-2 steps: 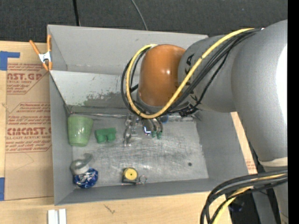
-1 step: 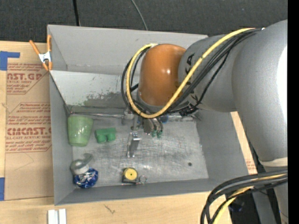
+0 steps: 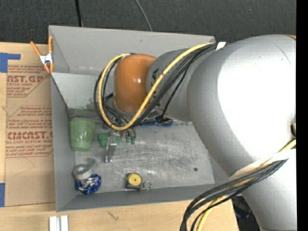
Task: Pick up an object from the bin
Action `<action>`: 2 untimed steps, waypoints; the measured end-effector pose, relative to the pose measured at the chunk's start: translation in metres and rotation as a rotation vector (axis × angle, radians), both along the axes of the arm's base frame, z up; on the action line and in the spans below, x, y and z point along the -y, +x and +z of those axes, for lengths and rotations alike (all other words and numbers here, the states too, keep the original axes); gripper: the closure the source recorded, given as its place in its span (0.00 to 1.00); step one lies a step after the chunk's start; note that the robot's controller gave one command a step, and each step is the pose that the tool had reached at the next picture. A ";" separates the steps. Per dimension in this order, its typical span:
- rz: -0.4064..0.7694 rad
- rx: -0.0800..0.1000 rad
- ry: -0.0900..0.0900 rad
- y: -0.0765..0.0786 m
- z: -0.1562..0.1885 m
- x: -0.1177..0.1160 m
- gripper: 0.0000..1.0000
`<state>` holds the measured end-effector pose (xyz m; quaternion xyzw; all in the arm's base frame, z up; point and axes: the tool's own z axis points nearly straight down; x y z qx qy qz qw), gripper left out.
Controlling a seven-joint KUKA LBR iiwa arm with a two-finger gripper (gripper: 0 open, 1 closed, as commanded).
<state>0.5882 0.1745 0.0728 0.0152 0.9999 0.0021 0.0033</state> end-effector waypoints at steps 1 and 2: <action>-0.001 0.001 -0.001 0.001 0.004 0.002 1.00; 0.091 0.005 -0.002 0.008 0.134 0.003 1.00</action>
Offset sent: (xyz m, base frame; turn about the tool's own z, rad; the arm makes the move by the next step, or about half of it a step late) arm 0.0000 0.0000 0.0000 0.0000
